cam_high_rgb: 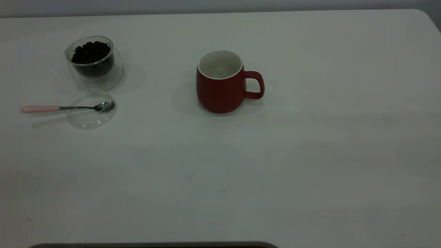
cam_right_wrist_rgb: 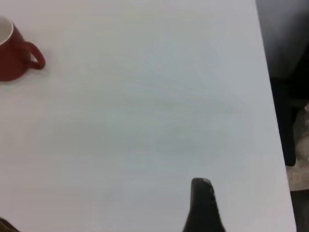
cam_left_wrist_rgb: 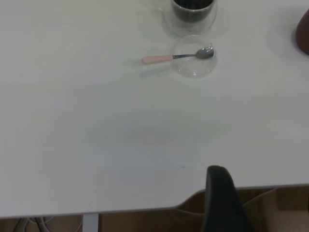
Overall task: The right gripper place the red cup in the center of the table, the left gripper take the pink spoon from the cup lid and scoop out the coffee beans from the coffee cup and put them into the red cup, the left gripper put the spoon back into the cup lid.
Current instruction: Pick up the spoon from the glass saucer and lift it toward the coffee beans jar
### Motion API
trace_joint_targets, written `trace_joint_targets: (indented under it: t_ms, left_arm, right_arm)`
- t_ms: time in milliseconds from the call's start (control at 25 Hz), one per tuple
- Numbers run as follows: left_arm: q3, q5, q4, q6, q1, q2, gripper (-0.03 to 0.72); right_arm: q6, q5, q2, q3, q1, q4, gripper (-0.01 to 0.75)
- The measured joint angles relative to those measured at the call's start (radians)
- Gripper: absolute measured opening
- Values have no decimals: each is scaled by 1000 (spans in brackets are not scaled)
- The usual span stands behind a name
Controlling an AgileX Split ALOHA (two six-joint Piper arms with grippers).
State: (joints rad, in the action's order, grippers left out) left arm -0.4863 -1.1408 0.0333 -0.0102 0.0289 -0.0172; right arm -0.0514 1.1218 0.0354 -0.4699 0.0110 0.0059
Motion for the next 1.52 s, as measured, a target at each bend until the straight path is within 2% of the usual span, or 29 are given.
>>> trace_joint_targets:
  t_ms: [1200,1400,1520]
  left_arm:
    - [-3,8,1,10,0,9,475]
    - [-60,95,-27,49,0,211,475]
    - [-96,198,-64,91,0,395,475]
  right_arm:
    - [0,0,-7,0,0,0,577]
    - [0,0,-7,0,0,0,577]
    - [0,0,-7,0,0,0,577]
